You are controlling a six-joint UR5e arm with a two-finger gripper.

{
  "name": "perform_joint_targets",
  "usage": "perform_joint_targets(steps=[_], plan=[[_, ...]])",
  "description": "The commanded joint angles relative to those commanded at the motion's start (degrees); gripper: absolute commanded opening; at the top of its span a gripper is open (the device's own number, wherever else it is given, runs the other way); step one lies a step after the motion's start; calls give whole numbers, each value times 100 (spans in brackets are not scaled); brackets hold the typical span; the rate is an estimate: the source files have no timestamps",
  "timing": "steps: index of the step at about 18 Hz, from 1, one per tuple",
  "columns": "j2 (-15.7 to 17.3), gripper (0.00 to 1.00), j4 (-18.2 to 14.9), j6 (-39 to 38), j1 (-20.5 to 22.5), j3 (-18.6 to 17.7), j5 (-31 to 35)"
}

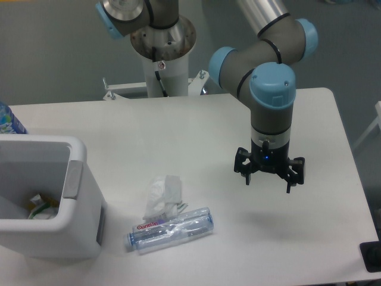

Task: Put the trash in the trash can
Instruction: 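Move the gripper over the crumpled white tissue and lower it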

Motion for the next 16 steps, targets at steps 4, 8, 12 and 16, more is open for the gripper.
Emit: perform_joint_targets(steps=[4,8,12,16], plan=[[44,100,-9,0,-9,-52,-9],[306,100,79,-35,-306,-622,-70],[570,100,79,-149,-684,-1203,-158],[528,100,97,-149,-1142,-1362,-158]])
